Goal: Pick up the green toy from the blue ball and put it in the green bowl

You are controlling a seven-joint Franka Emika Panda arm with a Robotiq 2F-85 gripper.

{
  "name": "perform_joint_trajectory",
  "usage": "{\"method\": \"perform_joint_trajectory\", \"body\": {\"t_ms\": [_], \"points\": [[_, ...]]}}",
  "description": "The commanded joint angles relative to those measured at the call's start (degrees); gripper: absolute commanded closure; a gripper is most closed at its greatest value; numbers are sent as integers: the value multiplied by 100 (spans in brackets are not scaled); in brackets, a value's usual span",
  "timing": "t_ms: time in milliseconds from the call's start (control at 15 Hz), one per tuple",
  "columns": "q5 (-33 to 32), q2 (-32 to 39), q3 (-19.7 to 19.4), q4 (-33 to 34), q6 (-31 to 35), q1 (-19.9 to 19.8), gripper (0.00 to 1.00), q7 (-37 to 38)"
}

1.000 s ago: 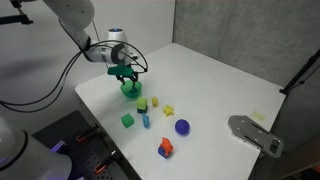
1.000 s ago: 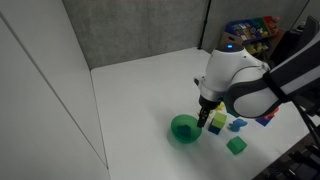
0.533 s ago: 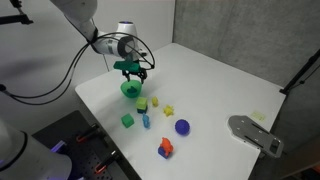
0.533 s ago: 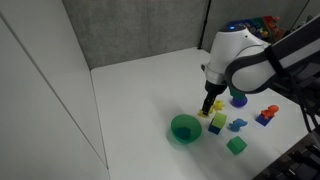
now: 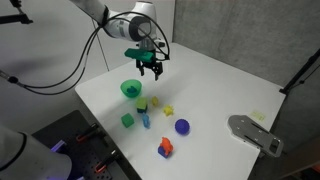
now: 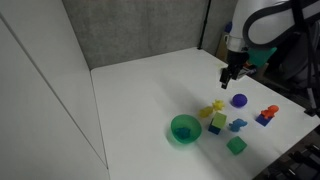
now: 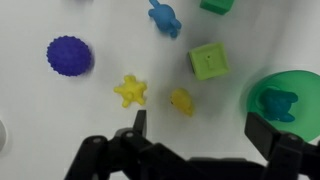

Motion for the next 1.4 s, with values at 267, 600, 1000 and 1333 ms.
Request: {"method": "perform_joint_trajectory", "body": {"t_ms": [267, 600, 1000, 1333], "points": [[619, -1431, -133, -339, -1141, -406, 0, -80], [673, -2311, -239, -127, -2162, -482, 0, -32], [526, -2969, -258, 123, -2565, -507, 0, 93], [533, -3008, -255, 38, -2436, -481, 0, 6]]}}
